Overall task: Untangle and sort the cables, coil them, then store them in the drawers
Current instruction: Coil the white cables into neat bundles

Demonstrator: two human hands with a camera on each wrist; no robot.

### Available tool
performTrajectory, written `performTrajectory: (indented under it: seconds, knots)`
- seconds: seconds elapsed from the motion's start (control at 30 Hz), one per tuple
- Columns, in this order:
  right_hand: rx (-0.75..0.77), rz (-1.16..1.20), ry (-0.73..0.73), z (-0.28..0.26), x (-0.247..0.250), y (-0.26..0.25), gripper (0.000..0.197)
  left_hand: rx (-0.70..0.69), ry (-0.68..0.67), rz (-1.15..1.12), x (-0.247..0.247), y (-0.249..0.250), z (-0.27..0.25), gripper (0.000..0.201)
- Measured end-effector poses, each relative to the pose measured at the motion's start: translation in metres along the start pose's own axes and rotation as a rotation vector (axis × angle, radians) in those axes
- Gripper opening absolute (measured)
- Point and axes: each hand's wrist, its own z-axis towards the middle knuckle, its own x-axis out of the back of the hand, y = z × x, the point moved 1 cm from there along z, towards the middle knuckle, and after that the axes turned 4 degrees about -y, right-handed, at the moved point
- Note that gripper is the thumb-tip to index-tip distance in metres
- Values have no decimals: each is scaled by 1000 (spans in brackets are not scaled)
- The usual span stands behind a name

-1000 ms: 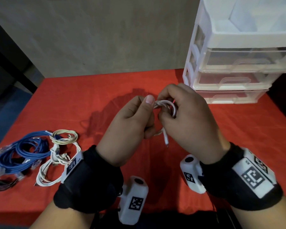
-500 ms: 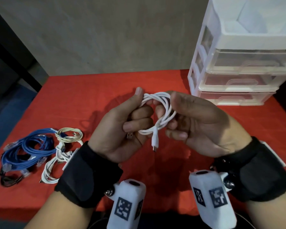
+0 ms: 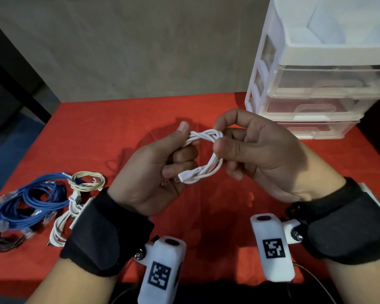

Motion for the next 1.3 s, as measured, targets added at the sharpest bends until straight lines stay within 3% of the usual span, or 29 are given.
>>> performTrajectory:
  seconds: [0.37,0.47,0.67,0.77,0.93,1.07,1.3]
  knots:
    - [69,-349,119,-1,5,3,39,-30,175,150,4,-4,7,27]
    - [100,-294,197,3,9,5,38,-21,95,110,6,-4,5,26]
    - [100,-132,250,6,14,9,28,-162,47,432,7,-12,4,47]
    - [131,-115,232,6,14,8,28,-200,105,430,7,-8,4,44]
    - [146,-81,48,3,14,8,38,-238,199,399,8,-9,6,39]
    - [160,-326,107,2,15,6,38,-261,249,481,11,-10,8,32]
    - [42,-350,80,-3,23,4,38,-300,307,488,15,-3,8,36]
